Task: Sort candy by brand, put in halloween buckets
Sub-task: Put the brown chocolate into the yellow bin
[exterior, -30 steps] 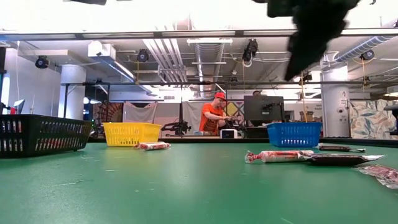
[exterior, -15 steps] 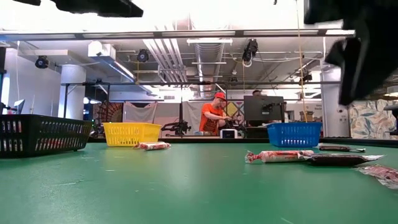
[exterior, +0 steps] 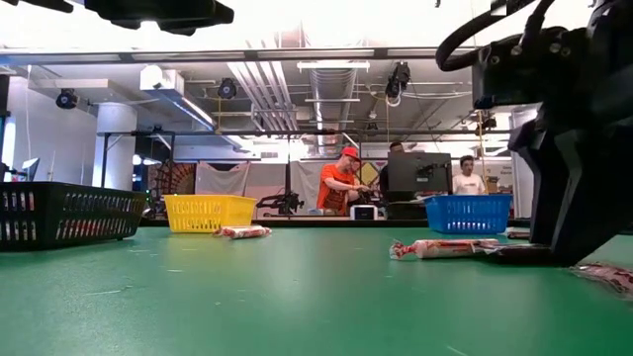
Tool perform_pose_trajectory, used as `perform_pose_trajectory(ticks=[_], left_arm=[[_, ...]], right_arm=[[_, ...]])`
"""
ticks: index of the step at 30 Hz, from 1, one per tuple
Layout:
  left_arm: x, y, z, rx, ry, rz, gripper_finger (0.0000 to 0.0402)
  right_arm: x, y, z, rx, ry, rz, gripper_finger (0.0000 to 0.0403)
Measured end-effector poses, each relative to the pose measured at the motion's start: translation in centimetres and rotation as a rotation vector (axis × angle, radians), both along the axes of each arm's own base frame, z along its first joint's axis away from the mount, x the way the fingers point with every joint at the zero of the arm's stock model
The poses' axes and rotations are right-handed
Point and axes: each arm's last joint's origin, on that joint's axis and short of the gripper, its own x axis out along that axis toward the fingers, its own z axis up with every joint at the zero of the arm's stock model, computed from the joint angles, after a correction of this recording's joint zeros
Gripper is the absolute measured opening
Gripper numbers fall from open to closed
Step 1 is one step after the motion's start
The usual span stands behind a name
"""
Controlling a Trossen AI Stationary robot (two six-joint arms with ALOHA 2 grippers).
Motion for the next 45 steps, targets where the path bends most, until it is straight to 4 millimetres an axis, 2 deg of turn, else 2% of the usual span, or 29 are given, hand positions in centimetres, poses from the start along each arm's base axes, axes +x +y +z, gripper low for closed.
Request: perform_pose_trajectory(ticks=[4, 10, 14, 22, 30, 34, 45], left_arm=[[0.0, 0.1, 0.0, 0.0, 0.001, 0.002, 0.0123], [0.0, 0.1, -0.2, 0.002, 0.005, 0.003, 0.0123], [0.0, 0.1, -0.2, 0.003, 0.005, 0.003, 0.0123], [0.5, -0.1, -1.0, 0.016, 0.035, 0.0, 0.0123], [2.9, -0.5, -2.5, -0.051, -0.01, -0.079, 0.0123], [4.2, -0.3, -2.9, -0.066, -0.03, -0.071, 0.0125], [7.2, -0.1, -3.5, -0.113, -0.006, -0.165, 0.0146]], right_arm=[[0.0, 0.1, -0.2, -0.009, 0.003, 0.017, 0.014], [0.0, -0.1, 0.0, -0.026, -0.006, 0.033, 0.005], [-0.1, -0.2, 0.6, -0.028, -0.019, 0.031, 0.002], [-0.1, -0.4, 3.7, 0.014, -0.154, 0.04, 0.0011], [3.2, -0.8, 7.3, 0.081, -0.51, 0.179, 0.0011], [4.4, -1.6, 8.0, 0.073, -0.586, 0.25, 0.0012], [5.8, -3.4, 8.7, -0.036, -0.658, 0.347, 0.0012]])
